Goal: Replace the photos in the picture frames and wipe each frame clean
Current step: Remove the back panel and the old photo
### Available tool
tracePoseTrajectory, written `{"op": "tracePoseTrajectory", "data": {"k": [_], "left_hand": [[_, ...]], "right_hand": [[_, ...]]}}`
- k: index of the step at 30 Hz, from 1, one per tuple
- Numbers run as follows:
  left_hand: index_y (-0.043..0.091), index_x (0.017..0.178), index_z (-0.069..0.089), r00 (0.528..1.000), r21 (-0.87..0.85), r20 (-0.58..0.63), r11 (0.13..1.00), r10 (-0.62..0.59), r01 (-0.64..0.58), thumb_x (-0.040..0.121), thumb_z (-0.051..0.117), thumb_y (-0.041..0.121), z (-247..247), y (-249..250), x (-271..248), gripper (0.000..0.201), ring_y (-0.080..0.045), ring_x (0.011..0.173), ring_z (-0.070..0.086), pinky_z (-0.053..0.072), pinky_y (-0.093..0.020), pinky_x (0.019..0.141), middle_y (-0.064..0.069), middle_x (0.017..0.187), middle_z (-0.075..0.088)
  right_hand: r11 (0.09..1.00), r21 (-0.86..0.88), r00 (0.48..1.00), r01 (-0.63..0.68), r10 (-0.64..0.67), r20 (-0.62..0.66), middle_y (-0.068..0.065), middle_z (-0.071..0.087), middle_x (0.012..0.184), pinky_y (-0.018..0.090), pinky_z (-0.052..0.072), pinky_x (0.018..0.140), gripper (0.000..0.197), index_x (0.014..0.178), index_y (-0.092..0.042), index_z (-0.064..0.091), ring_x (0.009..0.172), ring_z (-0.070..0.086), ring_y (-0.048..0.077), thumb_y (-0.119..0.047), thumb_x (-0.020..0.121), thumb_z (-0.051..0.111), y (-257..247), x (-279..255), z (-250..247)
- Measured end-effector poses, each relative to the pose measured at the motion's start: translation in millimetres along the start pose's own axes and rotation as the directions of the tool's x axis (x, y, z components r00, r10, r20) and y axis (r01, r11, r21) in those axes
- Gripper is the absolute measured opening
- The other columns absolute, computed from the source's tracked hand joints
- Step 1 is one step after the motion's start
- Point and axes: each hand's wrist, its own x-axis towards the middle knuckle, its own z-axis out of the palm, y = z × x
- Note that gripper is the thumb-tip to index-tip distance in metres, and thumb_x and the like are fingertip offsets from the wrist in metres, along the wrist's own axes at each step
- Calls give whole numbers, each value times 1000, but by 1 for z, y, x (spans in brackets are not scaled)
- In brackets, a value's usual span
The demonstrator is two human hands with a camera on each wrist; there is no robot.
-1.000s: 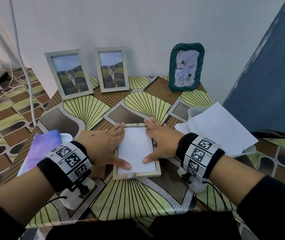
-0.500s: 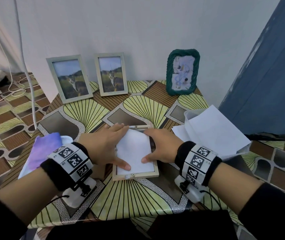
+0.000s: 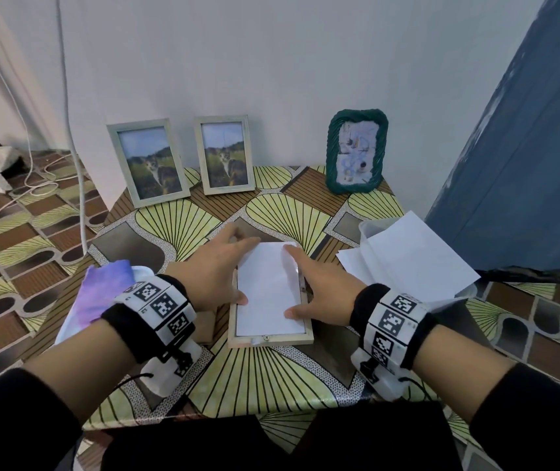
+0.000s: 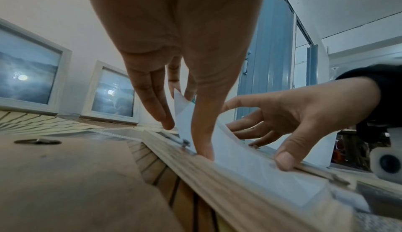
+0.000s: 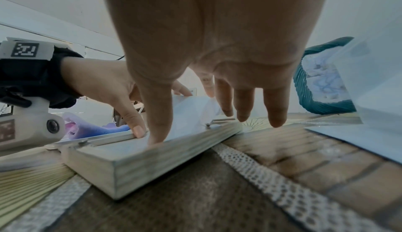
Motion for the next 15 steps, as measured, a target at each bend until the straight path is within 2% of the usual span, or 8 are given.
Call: {"op": "tracePoseTrajectory", "data": {"k": [2,4,6,8,11,13,15], "left_hand": [[23,148,32,1000,4,2,1000,6,-6,62,90,34,-2,3,-1,104,-14,98,49,41,-22,84,5,133,27],[22,150,29,1000,21,-9,1000,20,-20,66,88,29,-5,6,-2,102,-11,93,47,40,-19,81,7,133,24],[21,151,28,999,16,-29,999,35,-35,72,84,21,-9,8,-3,97,-9,88,50,42,-18,77,7,135,23],[22,151,28,997,-5,-58,999,49,-49,78,79,14,-13,10,-3,90,-8,87,53,43,-18,79,4,139,26],[20,152,29,991,-10,-114,998,63,-65,84,72,9,-19,13,0,82,-10,93,47,39,-19,86,0,137,35],[21,152,29,986,-20,-151,997,64,-68,85,69,7,-23,15,1,80,-10,96,45,39,-20,88,0,132,40],[22,151,33,975,-54,-208,995,74,-87,85,67,3,-29,18,2,77,-12,93,47,44,-23,88,-1,128,43]], "right_hand": [[1000,13,1000,3,-3,-14,3,46,146,36,44,100,104,154,-32,0,121,54,23,-42,81,74,-1,-7,-7],[1000,10,996,7,-6,-89,6,51,142,38,45,101,95,154,-32,4,120,55,23,-40,85,70,-1,-18,-20],[999,-41,981,-7,-1,-193,8,57,134,41,48,98,83,152,-31,12,116,57,24,-43,89,64,1,-31,-37],[996,-85,957,-38,12,-291,5,61,129,45,50,95,70,149,-31,21,115,58,24,-45,91,59,6,-46,-53],[983,-142,921,-113,50,-387,-1,65,115,40,53,86,56,141,-33,34,103,61,20,-45,91,56,21,-67,-70],[953,-225,922,-201,107,-372,-2,65,112,34,52,79,53,139,-33,35,100,61,20,-45,91,54,33,-78,-75],[915,-291,938,-279,194,-288,0,64,119,33,48,80,57,142,-29,33,106,59,21,-48,92,53,45,-84,-73]]}}
